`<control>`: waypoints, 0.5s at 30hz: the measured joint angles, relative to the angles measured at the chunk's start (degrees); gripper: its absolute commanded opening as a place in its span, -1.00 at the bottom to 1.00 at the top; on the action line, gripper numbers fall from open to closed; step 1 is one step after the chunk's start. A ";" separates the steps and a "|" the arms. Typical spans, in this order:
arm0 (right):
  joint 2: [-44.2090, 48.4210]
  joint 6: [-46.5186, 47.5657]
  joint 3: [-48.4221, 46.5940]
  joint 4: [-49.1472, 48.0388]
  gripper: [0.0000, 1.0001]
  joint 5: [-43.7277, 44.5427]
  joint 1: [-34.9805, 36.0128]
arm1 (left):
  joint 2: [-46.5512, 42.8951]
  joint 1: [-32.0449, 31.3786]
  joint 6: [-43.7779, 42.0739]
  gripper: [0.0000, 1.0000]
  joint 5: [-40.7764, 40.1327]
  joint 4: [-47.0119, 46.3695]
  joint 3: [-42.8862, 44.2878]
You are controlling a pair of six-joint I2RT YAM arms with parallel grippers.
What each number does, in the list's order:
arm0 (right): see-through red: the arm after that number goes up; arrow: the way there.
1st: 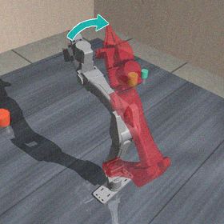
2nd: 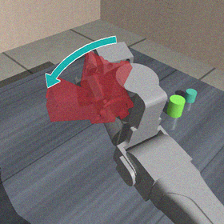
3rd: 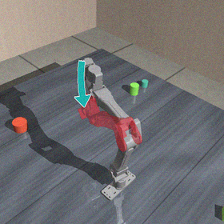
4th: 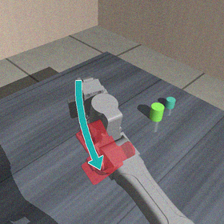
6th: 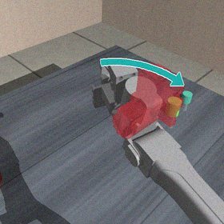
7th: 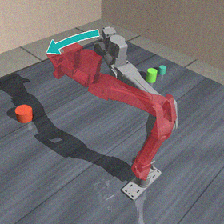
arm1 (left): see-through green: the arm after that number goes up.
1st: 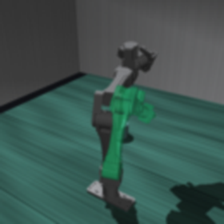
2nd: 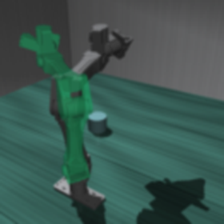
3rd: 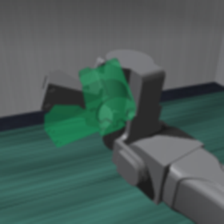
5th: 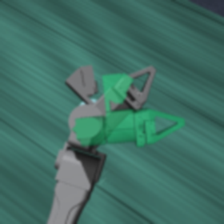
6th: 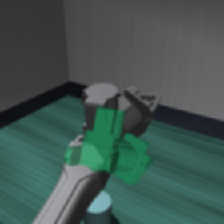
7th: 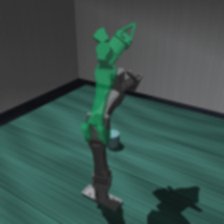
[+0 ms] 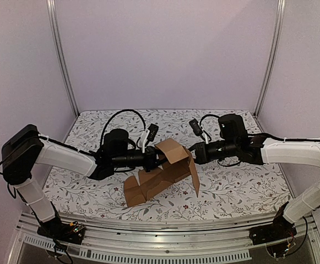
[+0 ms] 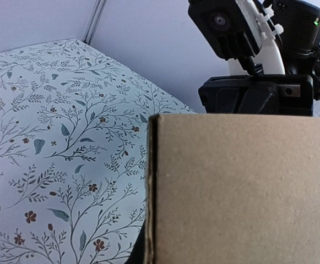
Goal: Fold the paper box
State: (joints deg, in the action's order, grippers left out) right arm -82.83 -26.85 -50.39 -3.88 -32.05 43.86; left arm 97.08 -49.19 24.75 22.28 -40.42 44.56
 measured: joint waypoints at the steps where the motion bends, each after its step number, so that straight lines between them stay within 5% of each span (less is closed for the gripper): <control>1: 0.00 0.13 -0.04 0.02 -1.00 0.00 0.07 | 0.00 0.09 0.11 -1.00 0.20 0.00 0.02; 15: 0.00 2.62 -1.11 0.98 -1.00 0.28 1.22 | 0.24 0.70 1.09 -1.00 3.76 -0.37 0.09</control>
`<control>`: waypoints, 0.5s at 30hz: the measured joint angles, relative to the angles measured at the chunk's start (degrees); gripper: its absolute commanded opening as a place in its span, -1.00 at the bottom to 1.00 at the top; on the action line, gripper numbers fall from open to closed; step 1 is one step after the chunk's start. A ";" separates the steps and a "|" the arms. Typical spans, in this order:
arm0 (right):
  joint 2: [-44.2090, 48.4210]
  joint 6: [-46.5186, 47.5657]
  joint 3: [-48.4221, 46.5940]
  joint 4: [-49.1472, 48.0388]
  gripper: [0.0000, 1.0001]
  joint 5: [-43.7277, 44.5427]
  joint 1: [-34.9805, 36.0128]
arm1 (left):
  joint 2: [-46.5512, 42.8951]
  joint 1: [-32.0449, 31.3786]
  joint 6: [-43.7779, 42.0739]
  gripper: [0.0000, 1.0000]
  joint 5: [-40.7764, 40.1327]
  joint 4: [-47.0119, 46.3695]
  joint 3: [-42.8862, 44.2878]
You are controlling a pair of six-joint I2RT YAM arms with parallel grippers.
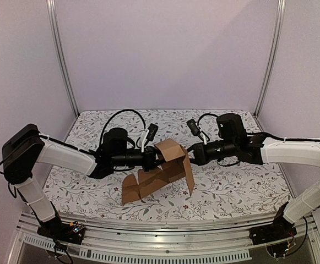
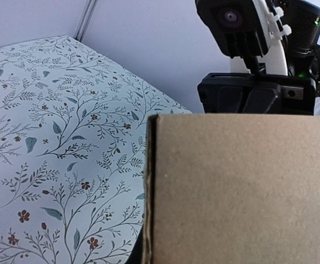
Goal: Fold the paper box
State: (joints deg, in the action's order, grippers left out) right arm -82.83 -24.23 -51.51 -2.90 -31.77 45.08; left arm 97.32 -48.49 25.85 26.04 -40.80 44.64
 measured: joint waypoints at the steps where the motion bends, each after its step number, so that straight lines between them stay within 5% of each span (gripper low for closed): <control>1: 0.00 0.22 -0.09 0.22 -1.00 0.13 0.24 | 0.15 0.04 0.02 -1.00 0.35 0.02 0.11; 15: 0.00 3.26 -0.61 2.08 -1.00 1.25 1.95 | 0.68 0.31 0.09 -1.00 2.93 2.14 0.96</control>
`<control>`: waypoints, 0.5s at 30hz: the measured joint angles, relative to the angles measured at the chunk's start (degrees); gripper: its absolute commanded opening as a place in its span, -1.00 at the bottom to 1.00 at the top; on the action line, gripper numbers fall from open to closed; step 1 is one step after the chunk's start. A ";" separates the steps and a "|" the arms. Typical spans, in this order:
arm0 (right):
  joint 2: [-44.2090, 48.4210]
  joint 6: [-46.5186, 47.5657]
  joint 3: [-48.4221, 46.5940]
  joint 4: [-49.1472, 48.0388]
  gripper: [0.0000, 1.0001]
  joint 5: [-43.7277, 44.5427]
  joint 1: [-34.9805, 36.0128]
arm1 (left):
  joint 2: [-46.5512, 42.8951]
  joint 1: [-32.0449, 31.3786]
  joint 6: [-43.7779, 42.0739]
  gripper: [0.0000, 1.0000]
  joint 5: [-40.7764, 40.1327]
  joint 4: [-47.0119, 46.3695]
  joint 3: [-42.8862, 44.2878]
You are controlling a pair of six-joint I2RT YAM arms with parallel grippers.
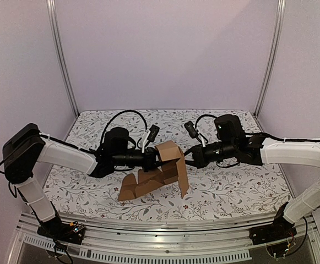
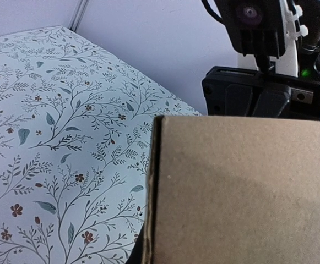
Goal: Fold the paper box
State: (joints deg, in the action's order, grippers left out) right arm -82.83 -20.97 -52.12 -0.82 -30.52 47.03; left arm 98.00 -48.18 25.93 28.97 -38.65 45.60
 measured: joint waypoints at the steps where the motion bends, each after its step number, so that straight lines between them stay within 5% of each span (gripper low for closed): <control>1: 0.00 0.07 0.00 0.00 -1.00 0.13 0.02 | 0.00 0.02 0.02 -1.00 -0.04 0.07 0.02; 15: 3.72 5.55 0.00 7.37 -0.92 15.72 3.39 | -3.30 -1.14 -2.82 -1.00 -13.20 6.91 0.17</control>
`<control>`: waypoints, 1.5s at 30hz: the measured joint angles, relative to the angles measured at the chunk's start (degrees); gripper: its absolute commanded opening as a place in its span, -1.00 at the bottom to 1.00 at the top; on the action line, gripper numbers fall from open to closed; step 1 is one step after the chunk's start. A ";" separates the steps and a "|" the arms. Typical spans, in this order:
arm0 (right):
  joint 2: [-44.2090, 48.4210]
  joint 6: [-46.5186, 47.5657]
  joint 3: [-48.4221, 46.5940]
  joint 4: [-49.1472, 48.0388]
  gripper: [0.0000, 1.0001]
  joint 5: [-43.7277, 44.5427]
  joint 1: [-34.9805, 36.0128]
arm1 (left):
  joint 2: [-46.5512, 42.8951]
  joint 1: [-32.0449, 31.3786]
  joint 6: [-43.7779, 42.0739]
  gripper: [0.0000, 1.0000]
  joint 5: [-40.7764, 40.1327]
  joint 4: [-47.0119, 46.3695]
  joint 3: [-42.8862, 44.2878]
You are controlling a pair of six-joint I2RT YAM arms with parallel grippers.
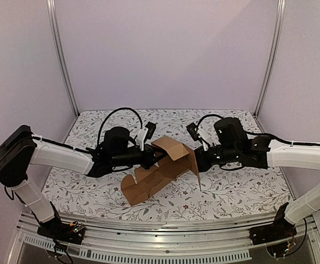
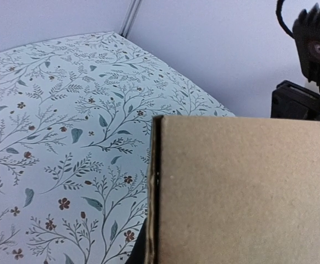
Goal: Fold the paper box
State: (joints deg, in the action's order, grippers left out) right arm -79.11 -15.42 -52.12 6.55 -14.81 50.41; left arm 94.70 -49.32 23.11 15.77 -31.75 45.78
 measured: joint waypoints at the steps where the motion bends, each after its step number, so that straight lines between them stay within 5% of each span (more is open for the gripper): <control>1: 0.46 0.37 0.00 0.90 -0.89 1.44 0.17 | -0.31 0.00 -0.24 -1.00 -1.64 0.66 0.09; 13: 7.08 3.65 0.68 9.38 -0.35 17.33 -0.70 | -0.72 -1.05 -0.74 -1.00 -24.70 9.07 0.26; 21: 9.42 3.85 -0.31 12.98 0.08 18.71 -0.98 | 1.14 -8.13 0.79 -1.00 -45.66 16.13 4.31; 32: 9.33 -0.42 -3.98 13.62 -0.28 15.10 -0.92 | 9.64 -13.94 13.94 -1.00 -60.13 34.93 16.50; 39: 6.05 -5.40 -5.81 12.24 -0.99 17.27 -0.81 | 11.37 -14.08 26.34 -1.00 -58.14 47.04 21.03; 45: -0.33 -8.22 -7.54 10.45 -1.00 18.10 -0.79 | 12.48 -14.16 33.03 -1.00 -53.81 54.38 24.46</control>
State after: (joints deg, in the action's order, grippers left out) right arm -79.44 -23.64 -59.66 16.99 3.29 49.63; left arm 107.18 -63.48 56.14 -38.04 22.63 70.24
